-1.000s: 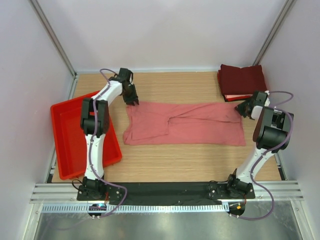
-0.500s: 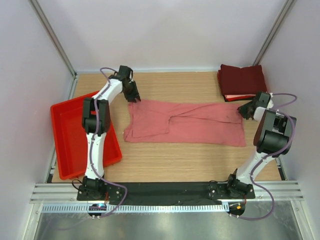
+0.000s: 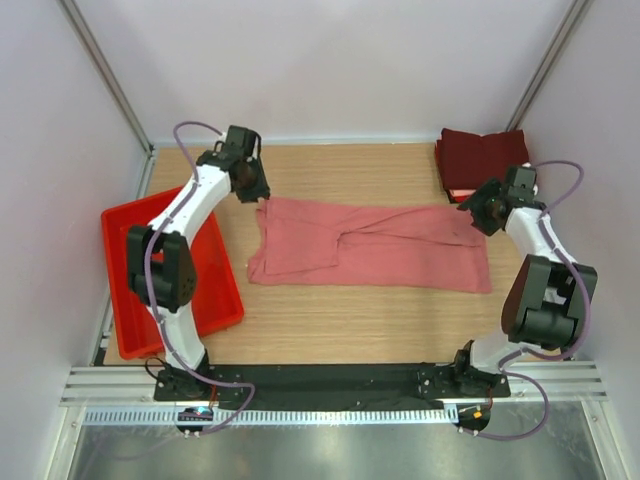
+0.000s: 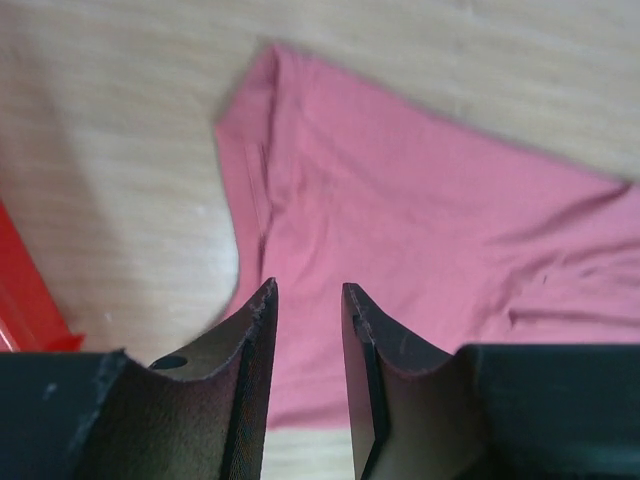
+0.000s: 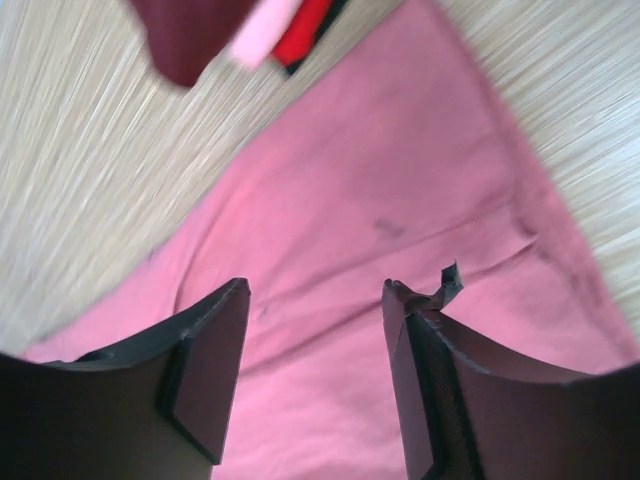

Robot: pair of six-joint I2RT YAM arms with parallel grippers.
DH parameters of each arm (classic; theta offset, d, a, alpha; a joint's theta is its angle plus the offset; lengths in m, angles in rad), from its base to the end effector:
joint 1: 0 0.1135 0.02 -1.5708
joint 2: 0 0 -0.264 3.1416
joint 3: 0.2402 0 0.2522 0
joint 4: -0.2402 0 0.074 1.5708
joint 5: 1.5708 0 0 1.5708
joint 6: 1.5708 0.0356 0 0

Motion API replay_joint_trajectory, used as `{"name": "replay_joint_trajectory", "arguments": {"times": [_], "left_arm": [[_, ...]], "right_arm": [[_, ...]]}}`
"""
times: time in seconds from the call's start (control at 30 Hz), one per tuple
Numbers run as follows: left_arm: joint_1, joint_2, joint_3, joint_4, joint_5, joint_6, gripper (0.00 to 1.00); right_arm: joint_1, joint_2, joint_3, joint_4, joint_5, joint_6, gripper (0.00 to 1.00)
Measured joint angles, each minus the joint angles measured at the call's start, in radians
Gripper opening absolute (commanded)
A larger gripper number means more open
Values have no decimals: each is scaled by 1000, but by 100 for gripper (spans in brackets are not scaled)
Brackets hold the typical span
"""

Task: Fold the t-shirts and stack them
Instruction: Fold the tshirt

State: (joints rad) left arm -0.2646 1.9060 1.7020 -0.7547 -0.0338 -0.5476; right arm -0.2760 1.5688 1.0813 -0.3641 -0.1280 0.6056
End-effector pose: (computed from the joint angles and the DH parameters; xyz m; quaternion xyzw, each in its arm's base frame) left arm 0.4075 -0.1092 0.2822 -0.1395 0.9431 -0.1042 0.2831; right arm 0.3245 -0.0872 0.2335 0.3782 0.8544 0.1167 0.3366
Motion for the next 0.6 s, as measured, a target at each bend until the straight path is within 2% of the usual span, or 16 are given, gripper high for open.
{"name": "replay_joint_trajectory", "arguments": {"times": [0.07,0.13,0.17,0.2,0.3,0.47,0.6], "left_arm": [[-39,-55,-86,2,-8,-3,33],[-76,-79,-159,2,-16,-11,33],[-92,-80,-184,3,-18,-18,33],[-106,-75,-210,4,-19,-23,33],[-116,-50,-254,2,-25,-33,33],[-113,34,-263,13,-42,-55,33],[-113,148,-182,-3,-62,-54,33]], "right_arm": [[42,-35,4,-31,3,-22,74],[94,-66,4,-58,11,-39,85],[117,-78,4,-70,13,-47,86],[143,-90,3,-81,14,-56,100],[196,-123,0,-93,7,-67,100],[202,-195,-33,-94,1,-66,100],[203,-234,-42,-92,-8,-64,100]]}}
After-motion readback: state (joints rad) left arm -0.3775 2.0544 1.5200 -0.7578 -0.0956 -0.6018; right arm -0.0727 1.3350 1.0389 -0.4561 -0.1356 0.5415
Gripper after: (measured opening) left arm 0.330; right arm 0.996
